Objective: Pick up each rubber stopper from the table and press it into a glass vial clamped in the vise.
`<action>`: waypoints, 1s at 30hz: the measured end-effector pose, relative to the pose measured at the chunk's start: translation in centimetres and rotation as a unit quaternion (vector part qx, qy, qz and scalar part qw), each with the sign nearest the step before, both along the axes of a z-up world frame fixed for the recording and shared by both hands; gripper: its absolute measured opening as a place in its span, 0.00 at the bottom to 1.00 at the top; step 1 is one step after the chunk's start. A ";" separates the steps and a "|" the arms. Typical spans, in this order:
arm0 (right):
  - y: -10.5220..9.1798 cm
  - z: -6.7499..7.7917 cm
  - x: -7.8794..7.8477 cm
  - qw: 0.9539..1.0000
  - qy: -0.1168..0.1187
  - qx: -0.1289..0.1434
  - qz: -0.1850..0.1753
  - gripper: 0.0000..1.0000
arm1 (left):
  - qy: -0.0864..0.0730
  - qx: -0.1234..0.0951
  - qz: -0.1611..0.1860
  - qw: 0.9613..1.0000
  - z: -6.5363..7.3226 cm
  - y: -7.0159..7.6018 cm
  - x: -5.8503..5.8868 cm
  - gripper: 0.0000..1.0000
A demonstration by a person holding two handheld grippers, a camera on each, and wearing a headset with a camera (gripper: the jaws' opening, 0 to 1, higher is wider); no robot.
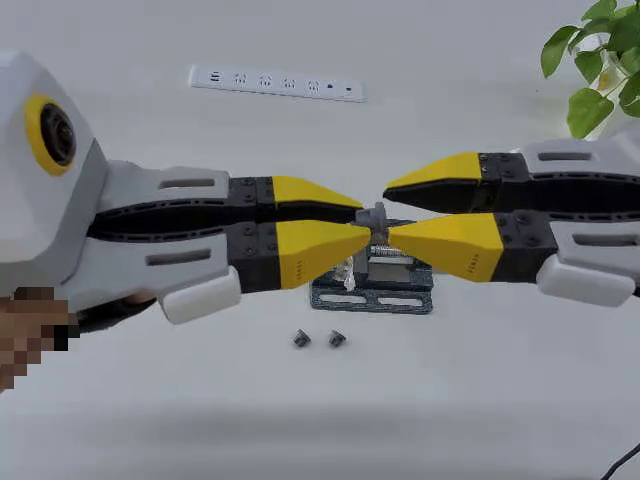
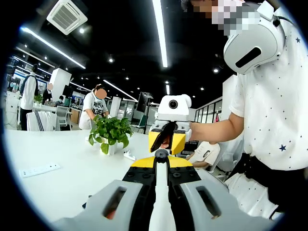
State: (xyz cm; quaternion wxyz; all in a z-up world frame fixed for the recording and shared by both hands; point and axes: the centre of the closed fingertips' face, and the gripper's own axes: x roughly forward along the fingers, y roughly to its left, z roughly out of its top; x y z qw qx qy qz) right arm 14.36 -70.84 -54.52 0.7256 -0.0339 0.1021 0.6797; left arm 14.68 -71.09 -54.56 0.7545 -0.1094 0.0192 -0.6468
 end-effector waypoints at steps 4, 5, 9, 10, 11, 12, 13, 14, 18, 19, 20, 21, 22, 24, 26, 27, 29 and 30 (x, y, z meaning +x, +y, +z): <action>0.0 -0.2 -0.1 1.000 0.002 -0.002 0.003 0.10 | 0.001 -0.003 -0.002 1.000 0.2 -0.1 -0.2 0.04; 0.0 -0.2 -0.1 1.000 0.003 -0.002 0.004 0.10 | 0.001 -0.003 -0.002 1.000 0.2 -0.1 -0.2 0.04; 0.0 -0.2 -0.2 1.000 0.004 -0.001 0.007 0.09 | 0.000 -0.002 -0.003 1.000 0.3 -0.1 -0.2 0.04; 0.0 -0.2 -0.3 1.000 0.004 -0.001 0.008 0.09 | 0.000 -0.003 -0.003 1.000 0.3 -0.1 -0.2 0.04; 0.0 -0.2 -0.3 1.000 0.004 -0.001 0.009 0.08 | 0.000 -0.004 -0.003 1.000 0.3 -0.1 -0.2 0.04; 0.0 -0.1 -0.3 1.000 0.003 0.001 0.009 0.08 | 0.001 -0.004 -0.004 1.000 0.3 -0.1 -0.2 0.04; 0.0 -0.1 -0.3 1.000 0.002 0.000 0.009 0.08 | 0.001 -0.004 -0.004 1.000 0.3 -0.1 -0.2 0.04; -0.2 -0.2 -0.3 1.000 0.003 0.000 0.010 0.08 | 0.001 -0.004 -0.004 1.000 0.3 -0.1 -0.2 0.04; -0.8 -0.3 0.3 1.000 0.005 0.003 0.011 0.08 | 0.003 -0.007 -0.007 1.000 0.4 -0.1 -0.3 0.04; -0.9 -0.3 0.3 1.000 0.005 0.003 0.011 0.08 | 0.004 -0.007 -0.007 1.000 0.4 -0.1 -0.3 0.04; -1.0 -0.4 0.5 1.000 0.005 0.003 0.011 0.08 | 0.003 -0.007 -0.007 1.000 0.4 -0.1 -0.3 0.04; -1.1 -0.4 0.5 1.000 0.006 0.003 0.012 0.08 | 0.004 -0.007 -0.008 1.000 0.4 -0.1 -0.3 0.03; -1.3 -0.5 0.7 1.000 0.008 0.003 0.013 0.08 | 0.004 -0.007 -0.009 1.000 0.4 -0.1 -0.3 0.03; -1.5 -0.5 0.9 1.000 0.005 0.002 0.012 0.08 | 0.003 -0.007 -0.008 1.000 0.5 -0.1 -0.3 0.03; -1.4 -0.4 0.8 1.000 0.009 0.005 0.015 0.08 | 0.004 -0.009 -0.010 1.000 0.5 -0.1 -0.3 0.03; -1.2 -0.4 0.7 1.000 0.008 0.004 0.014 0.08 | 0.003 -0.008 -0.009 1.000 0.5 -0.1 -0.3 0.03; -1.4 -0.4 0.8 1.000 0.006 0.003 0.016 0.08 | 0.003 -0.009 -0.011 1.000 0.6 -0.2 -0.3 0.03; -1.3 -0.3 0.6 1.000 0.009 0.004 0.017 0.08 | 0.004 -0.009 -0.012 1.000 0.6 -0.2 -0.4 0.03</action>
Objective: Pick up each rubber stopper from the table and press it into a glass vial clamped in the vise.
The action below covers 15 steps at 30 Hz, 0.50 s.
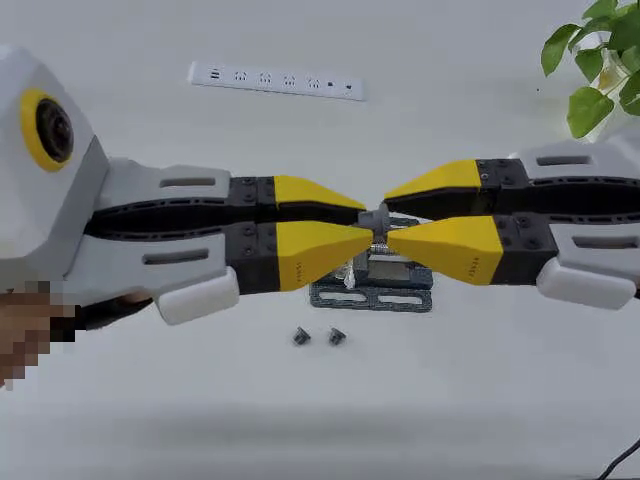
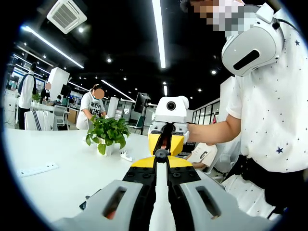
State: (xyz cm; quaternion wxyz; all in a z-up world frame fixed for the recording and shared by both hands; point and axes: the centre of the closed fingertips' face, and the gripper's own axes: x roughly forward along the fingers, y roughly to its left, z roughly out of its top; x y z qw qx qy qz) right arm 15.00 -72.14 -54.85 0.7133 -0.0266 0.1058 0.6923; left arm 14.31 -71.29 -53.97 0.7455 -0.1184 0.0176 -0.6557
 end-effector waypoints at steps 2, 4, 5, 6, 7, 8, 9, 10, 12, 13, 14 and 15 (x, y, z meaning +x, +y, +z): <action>0.3 0.1 -0.3 1.000 0.003 0.000 0.000 0.08 | 0.000 0.000 -0.001 1.000 0.0 0.0 0.0 0.03; 0.6 0.3 -0.6 1.000 0.004 0.000 0.000 0.08 | -0.001 0.001 -0.002 1.000 0.0 0.0 0.0 0.03; 0.7 0.3 -0.7 1.000 0.007 0.000 -0.001 0.09 | -0.001 0.001 -0.002 1.000 0.0 0.0 0.0 0.03; 0.8 0.3 -0.8 1.000 0.008 0.001 0.000 0.10 | -0.001 0.001 -0.003 1.000 0.0 0.0 0.0 0.03; 1.0 0.3 -0.9 1.000 0.006 -0.001 0.000 0.10 | -0.002 0.002 -0.002 1.000 0.0 0.0 0.0 0.03; 0.8 0.2 -0.8 1.000 0.004 -0.003 0.001 0.08 | -0.002 0.001 -0.002 1.000 0.0 0.0 0.0 0.03; 0.7 0.3 -0.6 1.000 0.003 -0.002 0.001 0.08 | -0.002 0.001 -0.002 1.000 0.1 -0.1 0.0 0.03; 0.5 0.2 -0.5 1.000 0.004 -0.001 0.001 0.08 | -0.002 0.000 -0.002 1.000 0.1 -0.1 0.0 0.03; 0.3 0.1 -0.3 1.000 0.004 -0.002 0.001 0.08 | -0.002 0.002 -0.003 1.000 0.0 -0.1 0.0 0.03; 0.2 0.1 -0.2 1.000 0.002 -0.003 0.000 0.08 | -0.002 0.002 -0.002 1.000 0.0 -0.1 0.0 0.03; 0.1 0.1 -0.1 1.000 0.002 -0.001 0.001 0.08 | -0.002 0.000 -0.003 1.000 0.1 -0.1 0.0 0.03; 0.1 0.1 -0.1 1.000 0.003 -0.001 0.001 0.08 | -0.002 0.000 -0.003 1.000 0.1 -0.1 0.0 0.03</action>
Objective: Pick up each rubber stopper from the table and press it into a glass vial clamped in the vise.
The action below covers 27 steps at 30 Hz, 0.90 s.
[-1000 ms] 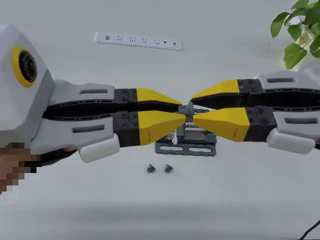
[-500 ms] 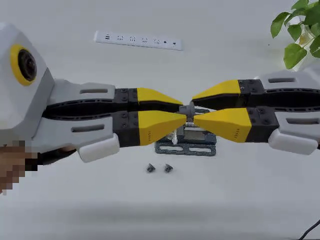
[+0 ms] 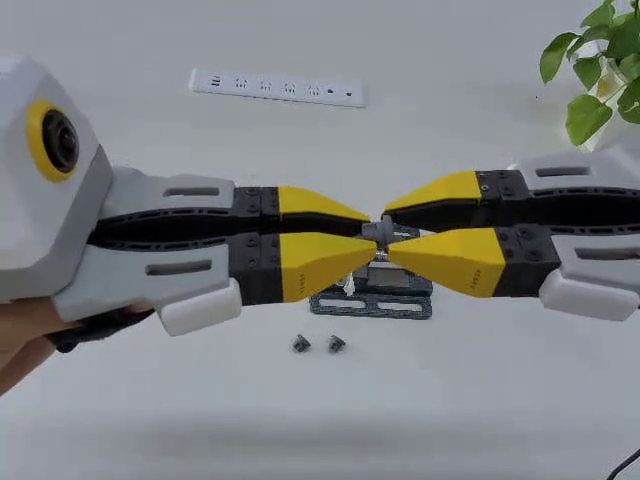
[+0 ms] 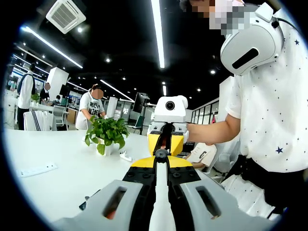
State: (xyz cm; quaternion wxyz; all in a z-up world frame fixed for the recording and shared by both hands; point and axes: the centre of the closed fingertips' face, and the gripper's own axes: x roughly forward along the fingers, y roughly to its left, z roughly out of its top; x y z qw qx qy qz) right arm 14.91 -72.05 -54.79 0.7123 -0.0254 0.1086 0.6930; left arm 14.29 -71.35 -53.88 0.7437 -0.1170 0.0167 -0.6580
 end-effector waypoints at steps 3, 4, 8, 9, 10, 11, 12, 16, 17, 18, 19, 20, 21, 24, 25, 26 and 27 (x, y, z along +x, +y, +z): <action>0.2 0.0 -0.2 1.000 -0.002 -0.001 0.001 0.08 | 0.001 0.000 0.000 1.000 0.0 0.0 0.0 0.03; 0.1 0.0 -0.2 1.000 0.000 -0.002 0.001 0.08 | 0.000 0.001 0.000 1.000 0.0 0.0 -0.1 0.03; 0.1 0.0 -0.1 1.000 0.000 -0.001 0.001 0.08 | -0.001 0.000 0.000 1.000 0.1 0.1 -0.1 0.03; 0.0 0.0 -0.1 1.000 -0.001 -0.001 0.001 0.07 | -0.001 -0.001 0.000 1.000 0.1 0.1 -0.1 0.03; 0.0 0.0 -0.1 1.000 -0.001 -0.001 0.002 0.07 | -0.001 -0.001 0.000 1.000 0.1 0.1 -0.1 0.03; 0.0 0.0 -0.1 1.000 -0.002 -0.001 0.002 0.07 | -0.001 -0.001 0.000 1.000 0.1 0.1 -0.1 0.03; 0.0 0.0 -0.1 1.000 -0.004 -0.002 0.003 0.07 | 0.000 -0.002 -0.001 1.000 0.1 0.2 -0.1 0.03; -0.1 0.1 0.0 1.000 -0.003 0.003 0.007 0.07 | 0.005 -0.008 -0.004 1.000 0.2 0.3 -0.1 0.03; -0.2 0.1 0.1 1.000 -0.003 0.003 0.008 0.07 | 0.005 -0.008 -0.004 1.000 0.2 0.3 -0.1 0.03; -0.3 0.0 0.2 1.000 -0.002 0.001 0.009 0.07 | 0.005 -0.008 -0.005 1.000 0.2 0.3 -0.1 0.03; -0.3 -0.1 0.3 1.000 -0.004 0.001 0.010 0.07 | 0.005 -0.008 -0.004 1.000 0.2 0.4 0.0 0.03; -0.4 -0.1 0.3 1.000 -0.004 0.001 0.010 0.07 | 0.006 -0.009 -0.004 1.000 0.2 0.4 0.0 0.03; -0.2 0.0 0.2 1.000 -0.004 0.001 0.011 0.07 | 0.006 -0.009 -0.004 1.000 0.2 0.4 0.0 0.03; -0.2 -0.1 0.1 1.000 -0.007 0.001 0.013 0.07 | 0.010 -0.012 -0.004 1.000 0.3 0.4 0.0 0.03; 0.0 0.0 -0.1 1.000 -0.006 0.000 0.013 0.07 | 0.010 -0.012 -0.005 1.000 0.3 0.4 -0.1 0.03; 0.2 0.0 -0.2 1.000 -0.005 -0.001 0.013 0.07 | 0.009 -0.012 -0.004 1.000 0.3 0.4 -0.1 0.03; 0.5 0.2 -0.5 1.000 -0.007 -0.001 0.014 0.07 | 0.011 -0.013 -0.004 1.000 0.3 0.4 -0.1 0.03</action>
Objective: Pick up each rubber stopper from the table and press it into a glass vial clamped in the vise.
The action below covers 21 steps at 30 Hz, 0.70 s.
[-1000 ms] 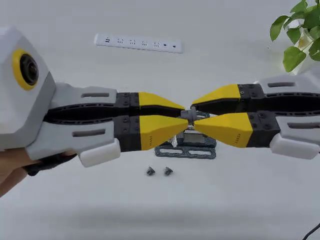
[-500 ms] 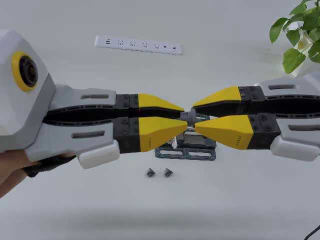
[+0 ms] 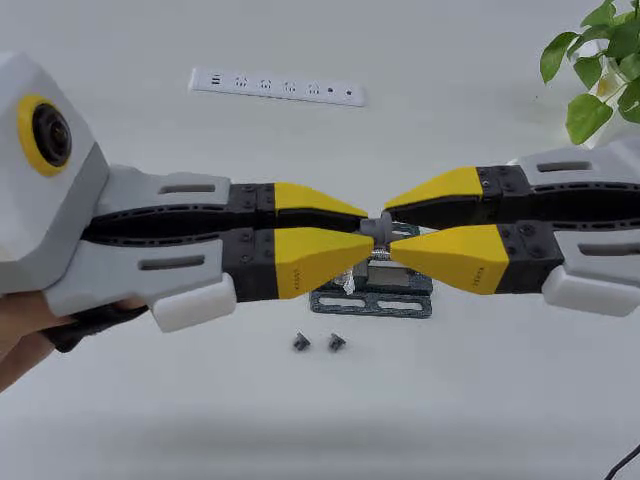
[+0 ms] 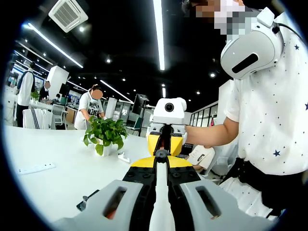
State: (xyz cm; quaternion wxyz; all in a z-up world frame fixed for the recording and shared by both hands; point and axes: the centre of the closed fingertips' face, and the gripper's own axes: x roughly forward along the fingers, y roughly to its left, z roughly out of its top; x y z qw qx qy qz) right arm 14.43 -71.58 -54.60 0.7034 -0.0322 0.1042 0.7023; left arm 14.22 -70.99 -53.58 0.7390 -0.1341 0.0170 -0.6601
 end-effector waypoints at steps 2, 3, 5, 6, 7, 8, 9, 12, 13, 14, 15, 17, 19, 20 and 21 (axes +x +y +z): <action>0.4 0.2 -0.3 1.000 0.000 0.000 0.000 0.08 | 0.000 -0.002 0.000 1.000 0.1 0.0 0.0 0.03; 0.5 0.2 -0.4 1.000 -0.001 0.000 0.000 0.08 | 0.001 -0.002 0.000 1.000 0.1 0.0 0.0 0.03; 0.7 0.4 -0.6 1.000 -0.001 0.000 -0.001 0.08 | 0.002 -0.004 0.000 1.000 0.2 0.0 0.0 0.03; 0.8 0.4 -0.7 1.000 -0.002 -0.001 -0.001 0.08 | 0.002 -0.004 0.000 1.000 0.2 0.0 0.0 0.03; 0.8 0.3 -0.7 1.000 -0.008 -0.005 -0.002 0.08 | 0.003 -0.006 0.001 1.000 0.2 0.0 0.1 0.03; 0.8 0.3 -0.8 1.000 -0.007 -0.007 -0.003 0.07 | 0.004 -0.009 0.002 1.000 0.4 0.2 0.1 0.03; 0.8 0.3 -0.8 1.000 -0.006 -0.006 -0.004 0.07 | 0.005 -0.009 0.002 1.000 0.4 0.2 0.1 0.03; 0.8 0.9 -0.7 1.000 0.006 0.011 -0.012 0.01 | 0.004 -0.005 0.005 1.000 0.2 0.3 0.2 0.03; 0.8 0.8 -0.5 1.000 0.014 0.007 -0.021 0.05 | 0.006 -0.011 0.004 1.000 0.4 0.3 0.2 0.03; 0.7 0.8 -0.2 1.000 0.012 0.007 -0.027 0.12 | 0.006 -0.014 0.004 1.000 0.5 0.3 0.1 0.03; 0.7 0.7 -0.2 1.000 0.008 0.007 -0.027 0.15 | 0.005 -0.012 0.005 1.000 0.5 0.3 0.2 0.03; 0.7 0.9 -0.4 1.000 0.005 0.011 -0.019 0.09 | 0.004 -0.006 0.005 1.000 0.3 0.3 0.2 0.03; 0.8 1.0 -0.5 1.000 0.014 0.014 -0.020 0.10 | 0.004 -0.007 0.004 1.000 0.3 0.2 0.1 0.03; 0.8 0.9 -0.4 1.000 0.007 0.013 -0.019 0.12 | 0.003 -0.007 0.003 1.000 0.4 0.1 0.1 0.03; 0.8 0.9 -0.5 1.000 0.007 0.013 -0.017 0.12 | 0.003 -0.006 0.003 1.000 0.3 0.1 0.1 0.03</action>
